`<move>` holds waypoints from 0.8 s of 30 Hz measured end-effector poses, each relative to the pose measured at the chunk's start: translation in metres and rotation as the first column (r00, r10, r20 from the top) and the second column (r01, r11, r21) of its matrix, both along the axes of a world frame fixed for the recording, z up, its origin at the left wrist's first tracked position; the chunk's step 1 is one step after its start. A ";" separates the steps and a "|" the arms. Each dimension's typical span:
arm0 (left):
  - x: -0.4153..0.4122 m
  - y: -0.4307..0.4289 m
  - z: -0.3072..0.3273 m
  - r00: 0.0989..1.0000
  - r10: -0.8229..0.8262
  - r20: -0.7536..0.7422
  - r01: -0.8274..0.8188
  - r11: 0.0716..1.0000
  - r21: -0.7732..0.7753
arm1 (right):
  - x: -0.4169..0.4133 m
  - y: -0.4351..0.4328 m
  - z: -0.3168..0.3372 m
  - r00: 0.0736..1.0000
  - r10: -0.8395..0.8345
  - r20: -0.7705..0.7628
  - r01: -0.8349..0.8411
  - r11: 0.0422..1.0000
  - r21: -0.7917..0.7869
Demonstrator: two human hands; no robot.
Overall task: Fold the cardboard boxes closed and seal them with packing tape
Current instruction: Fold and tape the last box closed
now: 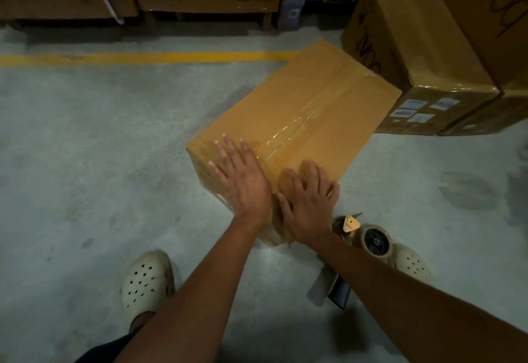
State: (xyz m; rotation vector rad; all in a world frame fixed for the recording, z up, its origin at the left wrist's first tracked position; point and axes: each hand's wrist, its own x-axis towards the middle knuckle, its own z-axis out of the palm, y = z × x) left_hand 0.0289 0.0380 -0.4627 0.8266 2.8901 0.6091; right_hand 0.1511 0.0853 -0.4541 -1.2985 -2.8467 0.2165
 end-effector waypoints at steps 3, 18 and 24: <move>0.000 0.008 -0.001 0.980 -0.198 -0.026 0.193 0.974 -0.116 | -0.008 0.010 0.001 0.836 -0.514 -0.189 0.448 0.840 -0.305; -0.032 0.017 0.023 0.875 -0.477 0.086 0.483 0.872 -0.074 | -0.048 -0.042 0.031 0.662 -0.729 -0.177 0.321 0.488 -0.812; -0.022 0.001 0.010 0.856 -0.509 0.091 0.516 0.831 -0.209 | -0.019 0.026 0.050 0.811 -0.524 -0.259 0.388 0.815 -0.430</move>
